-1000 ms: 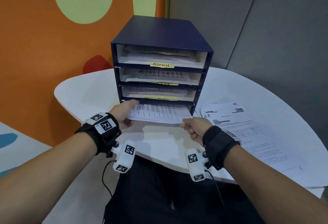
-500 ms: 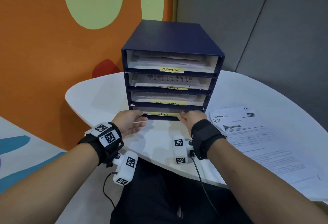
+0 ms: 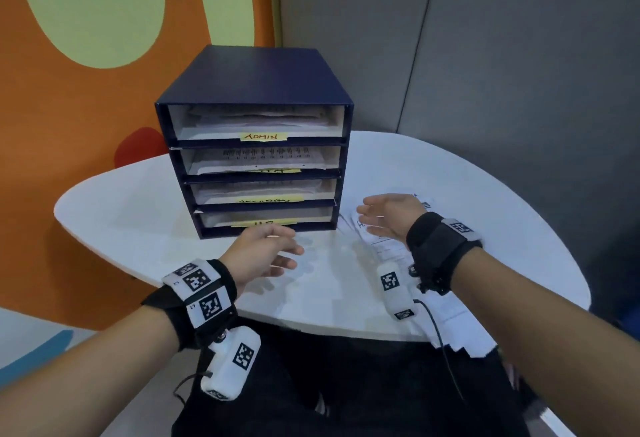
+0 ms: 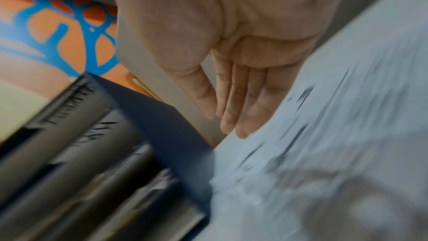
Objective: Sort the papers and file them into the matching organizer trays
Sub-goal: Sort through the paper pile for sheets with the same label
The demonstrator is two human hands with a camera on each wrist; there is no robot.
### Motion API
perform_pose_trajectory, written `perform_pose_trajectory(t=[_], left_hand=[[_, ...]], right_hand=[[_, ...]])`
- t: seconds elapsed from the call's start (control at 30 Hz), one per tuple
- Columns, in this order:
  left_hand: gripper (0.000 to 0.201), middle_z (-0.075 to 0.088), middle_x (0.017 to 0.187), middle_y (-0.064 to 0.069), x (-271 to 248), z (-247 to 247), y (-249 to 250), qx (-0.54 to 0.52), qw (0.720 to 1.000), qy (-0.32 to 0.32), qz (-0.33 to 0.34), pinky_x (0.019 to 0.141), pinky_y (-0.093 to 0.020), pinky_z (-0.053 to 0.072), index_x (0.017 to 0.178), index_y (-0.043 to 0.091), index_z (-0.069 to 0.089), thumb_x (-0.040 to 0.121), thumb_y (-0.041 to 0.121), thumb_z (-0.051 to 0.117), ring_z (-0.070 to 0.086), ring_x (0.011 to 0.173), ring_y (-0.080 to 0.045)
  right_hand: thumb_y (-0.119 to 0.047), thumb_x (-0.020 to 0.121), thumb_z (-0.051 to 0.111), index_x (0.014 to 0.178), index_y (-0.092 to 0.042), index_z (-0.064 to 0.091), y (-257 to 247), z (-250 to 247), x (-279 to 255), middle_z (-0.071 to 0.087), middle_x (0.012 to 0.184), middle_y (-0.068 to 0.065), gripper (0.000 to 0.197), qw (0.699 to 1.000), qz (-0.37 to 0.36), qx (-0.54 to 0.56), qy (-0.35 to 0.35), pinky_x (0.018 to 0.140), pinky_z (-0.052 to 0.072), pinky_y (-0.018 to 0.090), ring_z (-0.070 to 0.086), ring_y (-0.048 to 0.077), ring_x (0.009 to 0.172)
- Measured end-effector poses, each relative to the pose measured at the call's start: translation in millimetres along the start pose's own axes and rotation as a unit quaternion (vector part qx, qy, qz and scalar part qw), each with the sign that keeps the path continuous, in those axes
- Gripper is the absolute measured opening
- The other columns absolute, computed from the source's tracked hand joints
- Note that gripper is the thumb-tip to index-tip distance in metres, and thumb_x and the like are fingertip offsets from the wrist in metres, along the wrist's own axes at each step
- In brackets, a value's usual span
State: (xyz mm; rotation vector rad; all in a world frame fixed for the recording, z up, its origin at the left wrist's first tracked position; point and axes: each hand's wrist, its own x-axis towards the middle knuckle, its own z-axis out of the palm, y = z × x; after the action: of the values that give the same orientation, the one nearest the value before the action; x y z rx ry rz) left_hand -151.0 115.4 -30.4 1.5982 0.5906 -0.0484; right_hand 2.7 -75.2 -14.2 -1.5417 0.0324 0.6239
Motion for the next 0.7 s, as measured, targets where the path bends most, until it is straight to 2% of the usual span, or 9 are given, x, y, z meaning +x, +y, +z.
perform_pose_trajectory(t=[0.1,0.17,0.23,0.3,0.37,0.47,0.57,0.63,0.7], left_hand=[[0.021,0.075,0.100,-0.009,4,30,5,0.011,1.000,-0.019,-0.011,0.069,-0.029,0.055,0.111,0.012,0.059,0.090,0.011,0.064,0.068,0.072,-0.018],[0.011,0.070,0.096,-0.012,13,55,11,-0.027,0.999,-0.015,-0.033,0.063,-0.027,0.055,0.102,0.006,0.059,0.091,0.005,0.061,0.065,0.070,-0.021],[0.002,0.060,0.090,-0.014,25,82,15,-0.066,0.996,-0.010,-0.065,0.059,-0.026,0.051,0.092,0.004,0.059,0.093,0.004,0.058,0.057,0.067,-0.021],[0.008,0.056,0.093,-0.014,39,108,10,-0.055,0.995,-0.018,-0.085,0.068,-0.030,0.049,0.097,0.004,0.060,0.092,0.010,0.061,0.054,0.071,-0.021],[0.015,0.056,0.099,-0.011,47,131,6,-0.030,0.996,-0.018,-0.084,0.079,-0.035,0.049,0.104,0.006,0.060,0.091,0.013,0.062,0.055,0.079,-0.022],[0.031,0.054,0.101,-0.012,55,155,6,-0.013,0.998,-0.011,-0.055,0.082,-0.038,0.047,0.116,0.000,0.061,0.087,0.012,0.062,0.054,0.076,-0.023],[0.050,0.056,0.103,-0.011,59,164,6,0.002,0.999,-0.003,-0.038,0.095,-0.044,0.051,0.131,-0.003,0.051,0.085,0.012,0.066,0.055,0.094,-0.026],[0.067,0.055,0.125,-0.010,63,163,4,0.006,0.999,-0.003,-0.039,0.103,-0.043,0.048,0.142,0.009,0.040,0.083,0.014,0.071,0.056,0.111,-0.026],[0.076,0.048,0.143,-0.010,65,162,3,0.050,0.999,0.003,-0.022,0.107,-0.041,0.044,0.146,0.014,0.036,0.081,0.016,0.075,0.054,0.122,-0.027]], right_hand=[[-0.003,0.089,0.061,0.107,-0.006,0.063,1,-56,6,0.064,0.103,0.014,0.019,0.969,-0.029,-0.228,0.085,0.071,0.052,0.029,0.062,0.022,0.081],[-0.013,0.085,0.066,0.124,-0.010,0.059,8,-90,8,0.060,0.118,0.006,0.040,0.905,-0.003,-0.406,0.123,0.087,0.051,0.031,0.061,0.025,0.101],[-0.024,0.079,0.068,0.135,-0.016,0.047,19,-120,3,0.056,0.128,0.008,0.060,0.851,0.034,-0.499,0.161,0.090,0.050,0.034,0.059,0.030,0.109],[-0.031,0.075,0.072,0.139,-0.016,0.037,32,-148,-3,0.054,0.131,0.011,0.075,0.813,0.069,-0.551,0.174,0.089,0.051,0.038,0.058,0.032,0.109],[-0.042,0.072,0.074,0.133,-0.013,0.041,42,-166,-15,0.056,0.127,0.012,0.076,0.791,0.108,-0.582,0.153,0.085,0.050,0.039,0.058,0.032,0.106],[-0.047,0.068,0.076,0.120,-0.011,0.055,48,-170,-40,0.063,0.116,0.008,0.066,0.782,0.111,-0.597,0.140,0.085,0.052,0.039,0.061,0.028,0.101],[-0.035,0.066,0.076,0.113,-0.009,0.064,52,-165,-58,0.068,0.105,0.006,0.054,0.786,0.115,-0.589,0.147,0.076,0.053,0.033,0.065,0.024,0.094],[-0.035,0.065,0.077,0.108,-0.011,0.066,54,-164,-67,0.068,0.093,0.003,0.051,0.794,0.119,-0.577,0.152,0.067,0.051,0.029,0.064,0.021,0.083],[-0.037,0.065,0.080,0.105,-0.012,0.066,57,-165,-74,0.068,0.091,0.003,0.049,0.809,0.121,-0.552,0.163,0.067,0.051,0.027,0.063,0.021,0.080]])
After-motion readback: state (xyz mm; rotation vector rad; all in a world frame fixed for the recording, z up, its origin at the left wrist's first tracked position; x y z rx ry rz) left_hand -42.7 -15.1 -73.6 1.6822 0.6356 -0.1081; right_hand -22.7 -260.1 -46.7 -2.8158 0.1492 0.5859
